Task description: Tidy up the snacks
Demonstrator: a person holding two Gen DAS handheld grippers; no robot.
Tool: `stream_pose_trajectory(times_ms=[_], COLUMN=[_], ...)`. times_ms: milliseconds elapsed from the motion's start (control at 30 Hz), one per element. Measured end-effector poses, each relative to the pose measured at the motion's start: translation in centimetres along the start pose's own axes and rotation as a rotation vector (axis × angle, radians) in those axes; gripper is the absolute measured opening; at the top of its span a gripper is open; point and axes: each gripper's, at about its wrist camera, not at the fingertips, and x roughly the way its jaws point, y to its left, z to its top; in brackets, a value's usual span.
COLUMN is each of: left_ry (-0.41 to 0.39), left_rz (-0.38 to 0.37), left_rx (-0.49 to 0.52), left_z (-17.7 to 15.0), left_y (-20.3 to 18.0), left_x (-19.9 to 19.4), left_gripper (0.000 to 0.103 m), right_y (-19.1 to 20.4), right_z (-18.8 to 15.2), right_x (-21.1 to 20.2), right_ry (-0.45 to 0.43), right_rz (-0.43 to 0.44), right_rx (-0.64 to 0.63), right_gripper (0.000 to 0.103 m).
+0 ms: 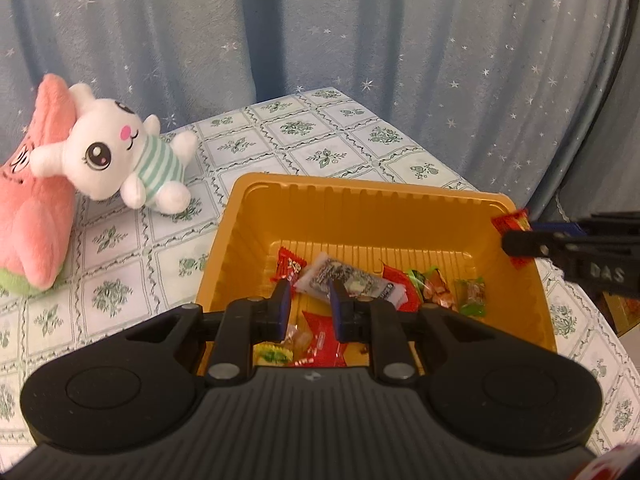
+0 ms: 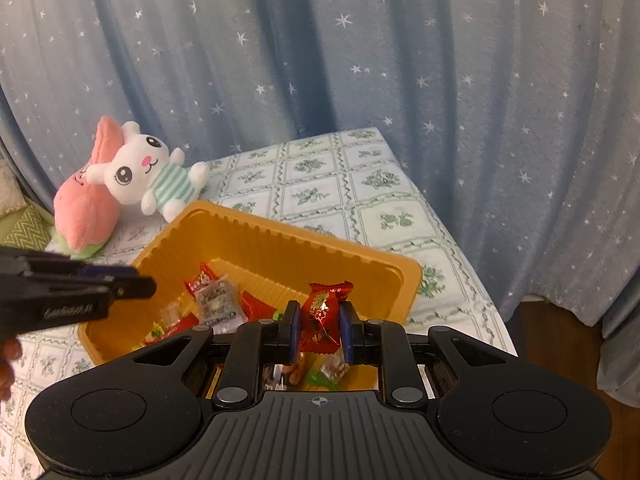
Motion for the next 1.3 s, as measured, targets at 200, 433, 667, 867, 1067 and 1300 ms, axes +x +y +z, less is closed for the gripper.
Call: stream_pose_trajectory(times_ms=[200, 433, 667, 867, 1067, 1300], left_ry=[-0.014, -0.026, -0.016, 0.008, 0.029, 0.01], left_rz=[0.024, 0.076, 0.133, 0.166, 0.124, 0.109], left_rx=[-0.04, -0.1, -0.16, -0.241, -0.273, -0.243], left_z=[-0.9, -2.7, -6.4, -10.2, -14.0, -17.6], left_y=[-0.4, -1.4, -3.1, -4.5, -5.9, -5.7], left_x=[-1.9, -5.6, -10.5, -15.2, -19.0, -23.7], left_gripper=[0.032, 0.043, 0.046, 0.053, 0.053, 0.056], right_y=[-0.2, -0.3, 0.7, 2.5, 5.3, 9.5], right_z=[0.4, -0.9, -3.5, -6.5, -9.9, -13.2], right_x=[0.2, -2.0, -6.1, -10.3, -14.0, -17.6], right_ry=[-0.056, -0.036, 0.002, 0.03, 0.077, 0.121], right_rz=[0.044, 0.101, 0.173, 0.182, 0.197, 0.19], right_rx=[0.008, 0.023, -0.02, -0.042, -0.039, -0.059], right_gripper=[0.021, 0.06, 0.079, 0.082, 0.082, 0.082])
